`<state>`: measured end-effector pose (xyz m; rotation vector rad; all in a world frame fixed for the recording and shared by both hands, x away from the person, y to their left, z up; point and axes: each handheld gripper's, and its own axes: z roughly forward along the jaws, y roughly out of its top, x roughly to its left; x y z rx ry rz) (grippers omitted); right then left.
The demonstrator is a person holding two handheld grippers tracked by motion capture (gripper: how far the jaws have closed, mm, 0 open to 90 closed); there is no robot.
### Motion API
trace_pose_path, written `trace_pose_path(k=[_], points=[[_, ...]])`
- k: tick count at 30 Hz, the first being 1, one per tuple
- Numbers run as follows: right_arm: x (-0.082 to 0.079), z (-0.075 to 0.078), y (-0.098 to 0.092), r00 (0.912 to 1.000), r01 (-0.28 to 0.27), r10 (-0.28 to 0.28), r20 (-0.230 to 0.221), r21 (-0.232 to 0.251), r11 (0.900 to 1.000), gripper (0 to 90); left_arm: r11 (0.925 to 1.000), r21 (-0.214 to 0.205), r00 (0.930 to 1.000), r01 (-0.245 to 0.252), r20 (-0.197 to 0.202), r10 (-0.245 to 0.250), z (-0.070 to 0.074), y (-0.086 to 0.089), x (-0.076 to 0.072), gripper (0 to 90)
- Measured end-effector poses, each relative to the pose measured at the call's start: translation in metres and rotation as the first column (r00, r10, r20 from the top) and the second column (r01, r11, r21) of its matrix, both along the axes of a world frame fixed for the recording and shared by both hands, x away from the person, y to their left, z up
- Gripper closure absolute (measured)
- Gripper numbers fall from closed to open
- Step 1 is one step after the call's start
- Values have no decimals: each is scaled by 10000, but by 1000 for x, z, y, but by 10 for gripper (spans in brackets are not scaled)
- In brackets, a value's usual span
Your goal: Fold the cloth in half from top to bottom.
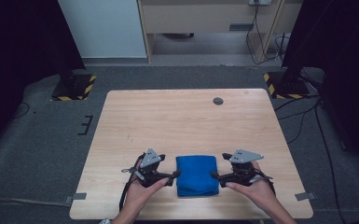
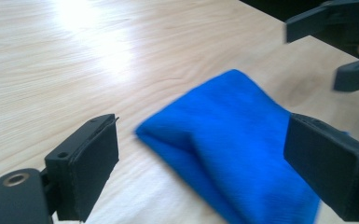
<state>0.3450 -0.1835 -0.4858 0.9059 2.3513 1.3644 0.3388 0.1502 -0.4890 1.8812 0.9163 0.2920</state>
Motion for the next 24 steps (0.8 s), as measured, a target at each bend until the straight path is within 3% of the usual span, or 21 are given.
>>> trace_pose_path(k=[5,9,15,19,22,24], points=[[12,1,-11,9978,626,-625,198,-34,9980,81,9986,136,9987,-507,16,507,-1,14,14,95],[25,-5,-26,9903,1378,-1374,189,-256,9901,73,9931,454,9942,-1079,50,1078,-6,32,30,90],[45,-21,-56,9584,2831,-2845,-236,-501,9578,82,9753,1242,9824,-1827,-161,1860,-20,60,52,81],[53,-32,-66,9358,3430,-3490,-501,-1005,9339,83,9575,1973,9701,-2106,-786,2296,-36,71,63,77],[57,-40,-70,9230,3649,-3776,-736,-1434,9199,82,9482,2339,9635,-2150,-1078,2450,-42,74,67,78],[59,-45,-72,9151,3786,-3945,-833,-1586,9119,82,9456,2476,9634,-2109,-1114,2440,-44,74,67,78]])
